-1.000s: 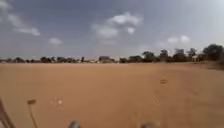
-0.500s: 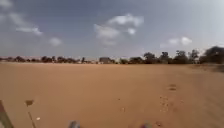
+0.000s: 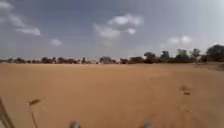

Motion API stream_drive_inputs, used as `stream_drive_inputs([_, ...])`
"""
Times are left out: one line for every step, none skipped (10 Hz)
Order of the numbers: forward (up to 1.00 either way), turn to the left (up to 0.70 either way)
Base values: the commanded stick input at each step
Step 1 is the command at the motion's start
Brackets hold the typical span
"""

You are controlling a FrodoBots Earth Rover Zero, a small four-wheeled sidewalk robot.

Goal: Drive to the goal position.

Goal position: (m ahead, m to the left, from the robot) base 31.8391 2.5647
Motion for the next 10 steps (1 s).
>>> stream_drive_inputs([1.00, 0.00])
stream_drive_inputs([1.00, 0.00])
stream_drive_inputs([1.00, 0.00])
stream_drive_inputs([1.00, 0.00])
stream_drive_inputs([1.00, 0.00])
stream_drive_inputs([1.00, 0.00])
stream_drive_inputs([1.00, 0.00])
stream_drive_inputs([1.00, 0.00])
stream_drive_inputs([1.00, 0.00])
stream_drive_inputs([1.00, 0.00])
